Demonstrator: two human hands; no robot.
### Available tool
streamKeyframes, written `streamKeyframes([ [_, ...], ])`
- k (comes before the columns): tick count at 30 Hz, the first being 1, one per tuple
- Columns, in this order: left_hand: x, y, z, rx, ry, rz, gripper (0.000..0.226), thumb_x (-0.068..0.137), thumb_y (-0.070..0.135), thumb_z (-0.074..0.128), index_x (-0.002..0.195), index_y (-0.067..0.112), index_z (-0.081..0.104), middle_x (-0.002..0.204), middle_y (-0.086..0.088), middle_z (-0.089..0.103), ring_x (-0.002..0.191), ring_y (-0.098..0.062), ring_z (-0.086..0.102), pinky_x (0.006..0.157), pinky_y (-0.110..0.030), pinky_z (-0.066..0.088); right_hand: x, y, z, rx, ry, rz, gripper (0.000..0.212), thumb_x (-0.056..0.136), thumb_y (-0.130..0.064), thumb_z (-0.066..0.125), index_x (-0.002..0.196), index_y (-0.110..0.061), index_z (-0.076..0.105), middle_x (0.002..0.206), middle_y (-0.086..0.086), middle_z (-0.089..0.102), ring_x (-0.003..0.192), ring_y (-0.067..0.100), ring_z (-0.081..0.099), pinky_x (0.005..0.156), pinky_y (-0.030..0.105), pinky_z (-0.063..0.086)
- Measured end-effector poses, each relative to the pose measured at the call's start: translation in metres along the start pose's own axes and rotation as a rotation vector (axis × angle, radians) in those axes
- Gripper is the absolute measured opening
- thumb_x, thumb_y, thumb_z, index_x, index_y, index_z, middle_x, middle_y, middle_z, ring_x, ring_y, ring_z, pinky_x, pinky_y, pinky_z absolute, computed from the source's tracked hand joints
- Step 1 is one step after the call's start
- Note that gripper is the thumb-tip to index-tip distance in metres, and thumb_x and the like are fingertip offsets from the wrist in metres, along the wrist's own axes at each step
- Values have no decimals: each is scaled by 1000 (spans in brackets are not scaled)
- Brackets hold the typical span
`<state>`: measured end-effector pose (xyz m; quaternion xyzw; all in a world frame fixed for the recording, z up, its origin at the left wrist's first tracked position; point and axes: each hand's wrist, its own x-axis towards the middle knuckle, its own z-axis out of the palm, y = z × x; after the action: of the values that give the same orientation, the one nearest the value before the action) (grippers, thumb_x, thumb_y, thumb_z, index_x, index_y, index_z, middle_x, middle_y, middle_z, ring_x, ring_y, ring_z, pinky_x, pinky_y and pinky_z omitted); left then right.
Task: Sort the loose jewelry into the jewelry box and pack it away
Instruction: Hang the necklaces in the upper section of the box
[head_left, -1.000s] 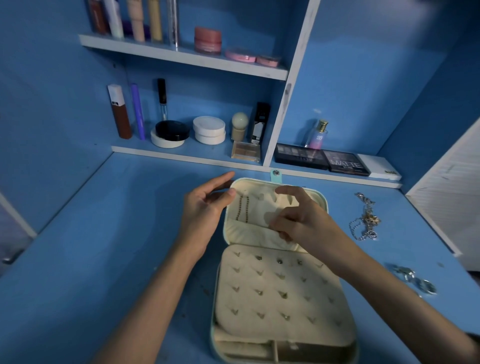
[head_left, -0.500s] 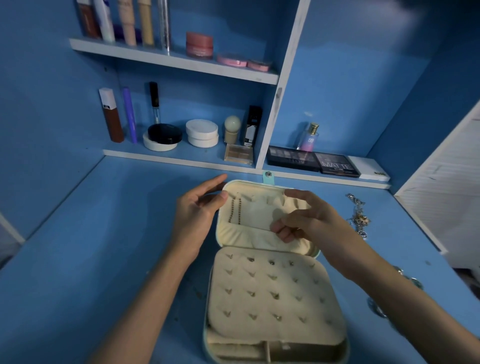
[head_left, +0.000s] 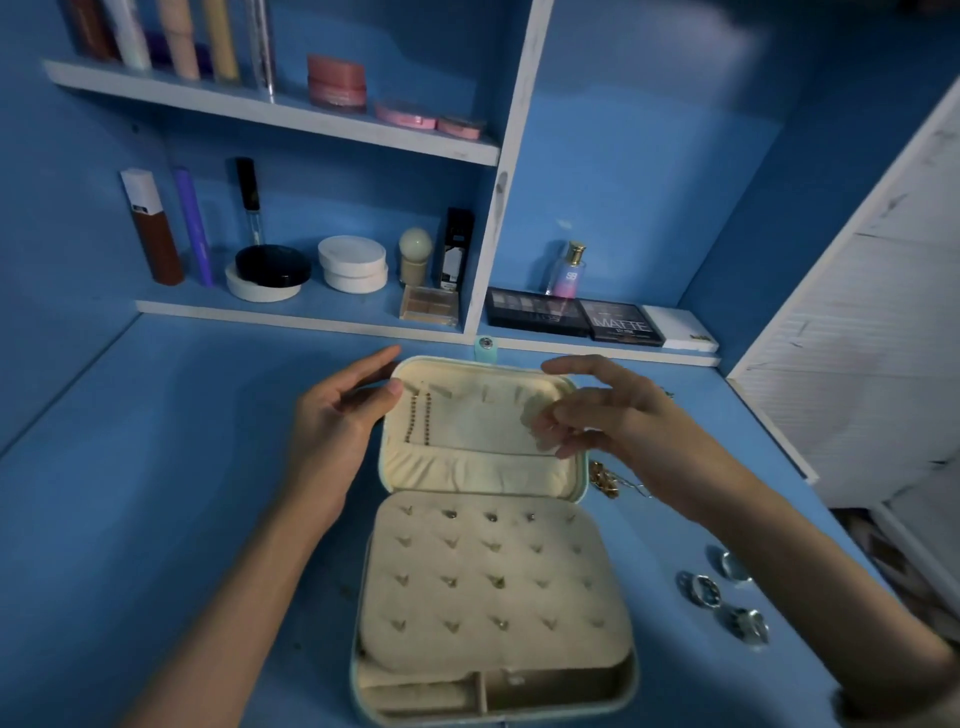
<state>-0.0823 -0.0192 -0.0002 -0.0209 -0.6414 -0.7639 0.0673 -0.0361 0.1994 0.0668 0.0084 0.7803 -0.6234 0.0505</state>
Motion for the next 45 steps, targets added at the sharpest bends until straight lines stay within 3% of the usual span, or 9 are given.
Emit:
streamKeyframes([
  [4, 0, 1, 1, -10, -2, -10, 36, 87, 1, 59, 104, 32, 67, 106, 7, 69, 98, -8, 65, 95, -32, 49, 2, 13, -42, -581, 165, -75, 20, 85, -4, 61, 84, -23, 67, 75, 5, 66, 65, 19, 56, 62, 29, 47],
  [7, -1, 2, 3, -27, 0, -14, 37, 88, 0, 58, 108, 30, 65, 111, 4, 68, 95, -7, 66, 95, -30, 51, -2, 28, -60, -940, 77, 1, 19, 82, -17, 67, 75, -34, 64, 77, -4, 68, 72, 11, 61, 67, 17, 46],
  [12, -1, 2, 3, -27, -6, -18, 39, 88, -1, 58, 116, 25, 62, 115, -1, 67, 105, -15, 64, 98, -33, 48, -11, 45, -62, -1029, -89, -18, 19, 77, -25, 74, 71, -37, 59, 73, -13, 63, 71, 1, 58, 67, 11, 44],
  [15, -1, 2, 4, -31, -7, -11, 40, 88, -2, 57, 117, 24, 61, 115, -1, 67, 106, -15, 63, 96, -29, 49, -11, 55, -58, -1047, -49, -56, 7, 77, -24, 73, 79, -25, 66, 72, -14, 59, 69, 3, 56, 71, 21, 47],
  [19, -1, 2, 4, -32, -5, -12, 40, 88, -2, 57, 117, 24, 61, 114, -2, 67, 103, -13, 63, 94, -26, 50, -10, 63, -52, -1079, 10, -84, 5, 79, -16, 67, 83, -15, 70, 67, -18, 53, 62, -2, 50, 66, 16, 42],
  [24, 0, 1, 2, -22, -13, -20, 39, 88, 0, 57, 114, 28, 63, 114, 1, 67, 105, -12, 64, 95, -28, 49, -10, 48, -62, -799, 141, -73, 19, 77, -11, 71, 66, -25, 66, 68, -6, 67, 64, 3, 58, 61, 11, 43],
  [31, 0, 0, 2, -26, -10, -9, 38, 88, -1, 58, 110, 29, 64, 107, 6, 68, 104, -11, 64, 93, -26, 49, -18, 2, -74, -242, 196, -179, 14, 83, 7, 58, 73, -1, 64, 70, 8, 66, 67, 17, 57, 60, 22, 46],
  [35, 0, 0, 3, -36, -6, -5, 38, 88, -2, 58, 106, 30, 65, 103, 8, 68, 99, -9, 64, 90, -22, 51, -19, -19, -75, 0, 250, -253, 19, 87, 5, 49, 73, -6, 55, 67, 9, 64, 68, 22, 58, 61, 24, 46],
  [45, 1, 0, 3, -44, -11, 1, 38, 88, -2, 57, 104, 31, 65, 98, 10, 69, 84, 1, 66, 77, -14, 53, -11, -41, -47, -26, 158, -289, 12, 85, -4, 57, 75, -9, 60, 56, 5, 55, 55, 20, 50, 58, 22, 45],
])
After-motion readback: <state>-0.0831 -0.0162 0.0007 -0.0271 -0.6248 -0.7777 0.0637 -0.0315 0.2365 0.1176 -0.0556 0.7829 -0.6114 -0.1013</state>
